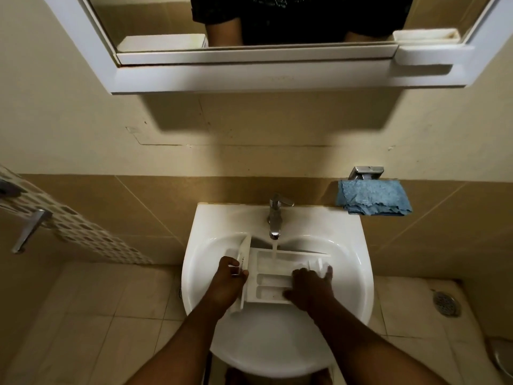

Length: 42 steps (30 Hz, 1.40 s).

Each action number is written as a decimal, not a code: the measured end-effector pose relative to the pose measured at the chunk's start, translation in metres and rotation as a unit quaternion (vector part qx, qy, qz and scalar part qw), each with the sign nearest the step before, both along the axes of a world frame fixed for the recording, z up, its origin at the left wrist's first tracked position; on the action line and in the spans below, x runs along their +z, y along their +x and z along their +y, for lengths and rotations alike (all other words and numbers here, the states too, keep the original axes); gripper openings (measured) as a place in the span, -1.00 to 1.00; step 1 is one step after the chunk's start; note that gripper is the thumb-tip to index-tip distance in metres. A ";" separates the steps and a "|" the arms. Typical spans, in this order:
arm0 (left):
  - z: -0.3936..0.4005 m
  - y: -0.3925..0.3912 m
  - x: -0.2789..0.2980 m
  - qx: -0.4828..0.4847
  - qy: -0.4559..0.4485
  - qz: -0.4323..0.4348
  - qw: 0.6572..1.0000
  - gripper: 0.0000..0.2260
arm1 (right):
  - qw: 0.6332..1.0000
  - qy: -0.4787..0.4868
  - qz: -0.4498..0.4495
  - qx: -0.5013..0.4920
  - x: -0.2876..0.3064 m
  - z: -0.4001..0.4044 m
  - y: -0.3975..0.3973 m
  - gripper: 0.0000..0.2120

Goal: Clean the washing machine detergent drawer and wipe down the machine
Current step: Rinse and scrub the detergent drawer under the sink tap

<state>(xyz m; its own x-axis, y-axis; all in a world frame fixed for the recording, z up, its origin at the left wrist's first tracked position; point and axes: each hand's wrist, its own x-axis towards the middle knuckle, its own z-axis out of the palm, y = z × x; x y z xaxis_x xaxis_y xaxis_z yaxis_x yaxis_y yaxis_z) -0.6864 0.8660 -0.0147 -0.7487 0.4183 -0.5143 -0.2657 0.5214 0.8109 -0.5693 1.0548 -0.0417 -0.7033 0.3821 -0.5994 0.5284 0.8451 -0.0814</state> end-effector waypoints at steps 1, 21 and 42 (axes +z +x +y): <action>0.000 0.000 0.000 0.000 0.003 0.003 1.000 -0.85 | 1.000 -0.017 0.013 0.014 0.002 -0.007 -0.006 -0.44; 0.001 -0.001 -0.002 -0.020 -0.022 0.021 0.999 -0.86 | 0.944 -0.152 0.293 0.023 0.005 -0.073 -0.054 -0.22; 0.002 0.002 0.008 -0.016 -0.013 -0.001 1.000 -0.77 | 0.989 -0.104 0.100 0.044 -0.002 -0.013 -0.019 -0.53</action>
<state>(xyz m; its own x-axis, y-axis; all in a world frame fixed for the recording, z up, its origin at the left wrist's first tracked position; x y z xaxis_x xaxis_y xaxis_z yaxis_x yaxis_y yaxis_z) -0.6844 0.8676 -0.0064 -0.7346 0.4278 -0.5267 -0.2500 0.5510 0.7962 -0.5887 1.0421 -0.0439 -0.8409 0.1976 -0.5039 0.4100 0.8404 -0.3546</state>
